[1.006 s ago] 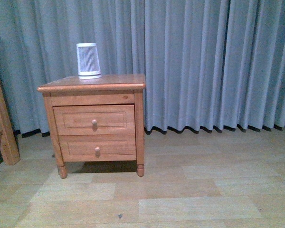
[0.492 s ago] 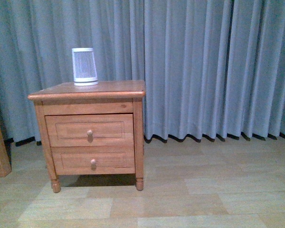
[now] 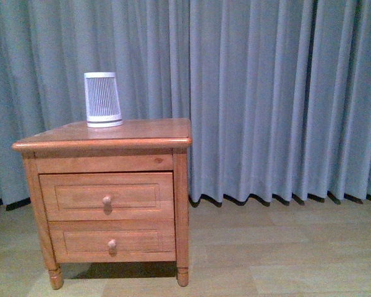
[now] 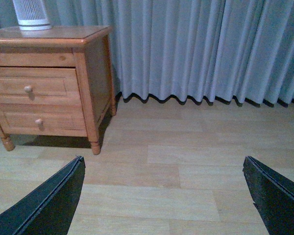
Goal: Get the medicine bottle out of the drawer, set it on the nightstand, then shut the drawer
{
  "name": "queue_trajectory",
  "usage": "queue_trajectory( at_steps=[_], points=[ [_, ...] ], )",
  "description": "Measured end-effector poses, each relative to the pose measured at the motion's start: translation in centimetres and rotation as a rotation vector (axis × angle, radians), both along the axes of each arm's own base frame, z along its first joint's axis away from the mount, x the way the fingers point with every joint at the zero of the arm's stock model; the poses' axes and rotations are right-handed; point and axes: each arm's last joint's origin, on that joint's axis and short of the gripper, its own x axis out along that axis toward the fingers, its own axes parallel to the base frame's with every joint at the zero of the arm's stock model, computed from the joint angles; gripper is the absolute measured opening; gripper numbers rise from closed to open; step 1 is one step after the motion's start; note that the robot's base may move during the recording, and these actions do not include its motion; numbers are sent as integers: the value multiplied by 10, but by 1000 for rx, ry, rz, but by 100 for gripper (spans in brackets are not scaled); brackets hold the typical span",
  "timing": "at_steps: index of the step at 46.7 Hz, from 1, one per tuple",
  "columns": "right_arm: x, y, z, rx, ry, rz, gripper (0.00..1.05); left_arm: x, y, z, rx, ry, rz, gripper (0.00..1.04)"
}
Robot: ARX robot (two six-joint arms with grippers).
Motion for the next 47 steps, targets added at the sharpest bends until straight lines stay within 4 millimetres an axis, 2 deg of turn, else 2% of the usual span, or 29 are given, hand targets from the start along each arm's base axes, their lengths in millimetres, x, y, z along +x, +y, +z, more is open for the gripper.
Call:
queue_trajectory(
  at_steps=[29, 35, 41, 47],
  points=[
    [0, 0, 0, 0, 0, 2, 98, 0, 0, 0, 0, 1, 0, 98],
    [0, 0, 0, 0, 1, 2, 98, 2, 1, -8, -209, 180, 27, 98],
    [0, 0, 0, 0, 1, 2, 98, 10, 2, -6, -302, 172, 39, 98],
    [0, 0, 0, 0, 1, 2, 98, 34, 9, 4, -341, 134, 62, 98]
  ],
)
